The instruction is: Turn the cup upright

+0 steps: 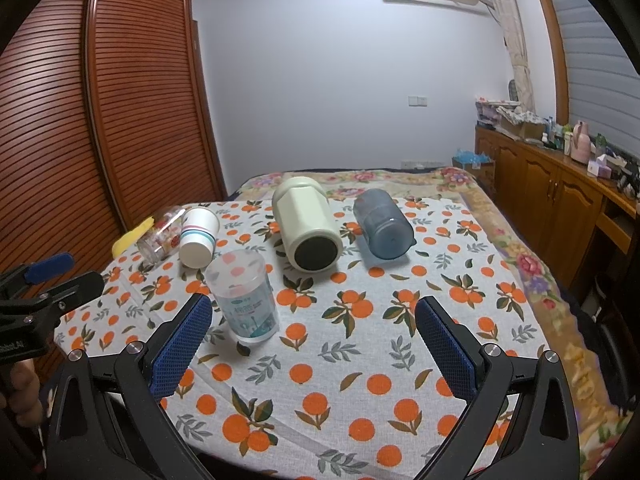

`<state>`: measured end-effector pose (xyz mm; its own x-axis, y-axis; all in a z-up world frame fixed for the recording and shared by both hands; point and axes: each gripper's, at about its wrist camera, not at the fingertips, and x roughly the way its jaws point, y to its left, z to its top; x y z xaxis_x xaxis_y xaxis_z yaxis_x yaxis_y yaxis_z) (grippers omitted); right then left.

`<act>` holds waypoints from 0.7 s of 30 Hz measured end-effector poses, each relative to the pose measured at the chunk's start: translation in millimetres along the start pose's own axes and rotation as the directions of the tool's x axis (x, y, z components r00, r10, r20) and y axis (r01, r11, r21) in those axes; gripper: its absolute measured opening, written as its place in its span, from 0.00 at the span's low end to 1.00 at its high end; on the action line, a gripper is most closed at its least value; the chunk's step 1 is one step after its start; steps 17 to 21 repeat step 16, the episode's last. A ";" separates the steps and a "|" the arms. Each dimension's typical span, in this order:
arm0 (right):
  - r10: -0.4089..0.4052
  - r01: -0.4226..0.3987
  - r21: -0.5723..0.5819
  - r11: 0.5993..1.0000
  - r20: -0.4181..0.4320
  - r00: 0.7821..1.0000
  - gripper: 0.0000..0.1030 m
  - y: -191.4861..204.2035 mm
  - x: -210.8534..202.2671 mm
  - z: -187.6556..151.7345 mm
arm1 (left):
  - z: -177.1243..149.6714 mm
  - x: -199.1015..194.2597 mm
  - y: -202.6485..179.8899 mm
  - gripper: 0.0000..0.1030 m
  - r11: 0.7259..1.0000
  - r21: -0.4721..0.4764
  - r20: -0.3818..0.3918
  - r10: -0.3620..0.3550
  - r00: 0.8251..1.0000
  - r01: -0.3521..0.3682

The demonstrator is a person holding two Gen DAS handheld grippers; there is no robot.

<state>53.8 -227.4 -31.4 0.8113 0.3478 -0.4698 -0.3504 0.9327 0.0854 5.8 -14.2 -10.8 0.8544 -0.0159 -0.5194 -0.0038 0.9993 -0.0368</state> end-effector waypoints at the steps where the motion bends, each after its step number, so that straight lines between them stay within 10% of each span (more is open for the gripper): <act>1: 0.000 0.000 0.001 1.000 0.000 1.000 1.00 -0.1 -0.1 0.0 | 0.0 -0.2 -0.1 0.88 1.000 -0.002 0.000 0.001 1.000 -0.001; 21: 0.000 0.000 0.001 1.000 0.000 1.000 1.00 -0.3 0.2 -0.1 | 1.3 0.7 1.6 0.88 1.000 -0.001 0.000 0.012 1.000 -0.012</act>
